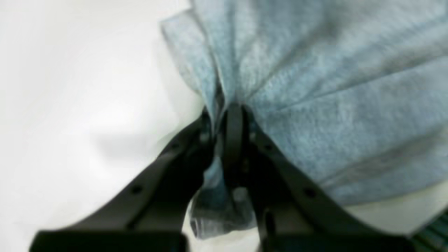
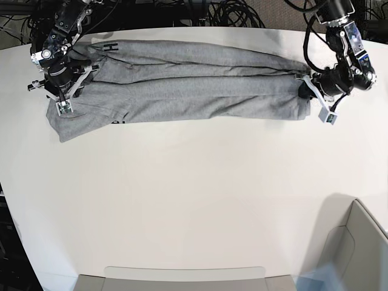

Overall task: Fold the T-shirt properly
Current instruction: 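Open both grippers and lift them off the shirt strip, then move the left gripper onto the strip's end and pinch it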

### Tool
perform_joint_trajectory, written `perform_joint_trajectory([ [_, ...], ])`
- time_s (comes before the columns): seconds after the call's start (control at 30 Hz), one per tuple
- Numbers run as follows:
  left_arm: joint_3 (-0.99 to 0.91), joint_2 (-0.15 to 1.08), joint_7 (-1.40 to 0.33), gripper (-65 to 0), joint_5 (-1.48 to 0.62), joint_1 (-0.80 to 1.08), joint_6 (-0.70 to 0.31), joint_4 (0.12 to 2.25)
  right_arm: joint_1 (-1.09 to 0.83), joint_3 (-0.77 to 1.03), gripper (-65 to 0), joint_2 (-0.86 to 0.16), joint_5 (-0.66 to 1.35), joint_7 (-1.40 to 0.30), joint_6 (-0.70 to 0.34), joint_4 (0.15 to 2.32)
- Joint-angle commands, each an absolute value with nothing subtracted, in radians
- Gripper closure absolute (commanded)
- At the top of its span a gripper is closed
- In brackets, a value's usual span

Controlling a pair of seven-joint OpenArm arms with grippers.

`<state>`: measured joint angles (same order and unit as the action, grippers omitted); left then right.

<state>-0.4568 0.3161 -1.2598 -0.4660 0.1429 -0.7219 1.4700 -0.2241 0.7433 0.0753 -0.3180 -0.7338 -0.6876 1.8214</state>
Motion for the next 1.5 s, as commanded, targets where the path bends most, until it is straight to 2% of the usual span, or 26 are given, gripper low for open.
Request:
perform_joint_trajectory([
  [0.0, -0.463, 0.329, -1.323, 0.0, -0.321, 0.142, -0.698, 1.46, -0.213, 0.745, -16.9, 0.068, -0.315, -0.716, -0.698, 1.84],
  [0.23, -0.469, 0.364, -1.323, 0.0, -0.17, 0.056, -0.698, 1.46, -0.179, 0.777, -16.9, 0.073, -0.314, -0.716, -0.698, 1.84],
  [0.43, -0.618, 0.433, -1.33, 0.0, -0.17, 0.024, -0.698, 1.471, -0.157, 0.835, -16.9, 0.073, -0.314, -0.716, -0.698, 1.84],
  [0.53, -0.615, 0.435, -1.333, 0.0, -0.17, 0.035, -0.698, 1.577, -0.157, 0.831, -16.9, 0.073, -0.312, -0.716, -0.698, 1.84],
  [0.73, -0.607, 0.315, -1.396, 0.0, -0.17, 0.091, -0.698, 1.85, -0.15, 0.817, -16.9, 0.077, -0.312, -0.716, -0.698, 1.84],
  [0.93, -0.499, 0.211, -1.396, 0.0, -0.17, 0.142, -0.698, 1.979, -0.151, 0.814, -16.9, 0.077, -0.312, -0.716, -0.698, 1.84],
  [1.17, -0.217, 0.077, -1.396, 0.0, -0.168, 0.139, -0.691, 2.014, -0.151, 0.771, -16.9, 0.077, -0.312, -0.716, -0.698, 1.84],
  [1.27, -0.119, 0.068, -1.396, 0.0, -0.17, 0.136, -0.564, 2.026, -0.151, 0.771, -16.9, 0.077, -0.312, -0.716, -0.698, 1.84],
  [1.47, 0.018, 0.068, -1.396, 0.0, -0.17, 0.108, -0.473, 1.98, -0.151, 0.777, -16.9, 0.077, -0.312, -0.716, -0.698, 1.837],
])
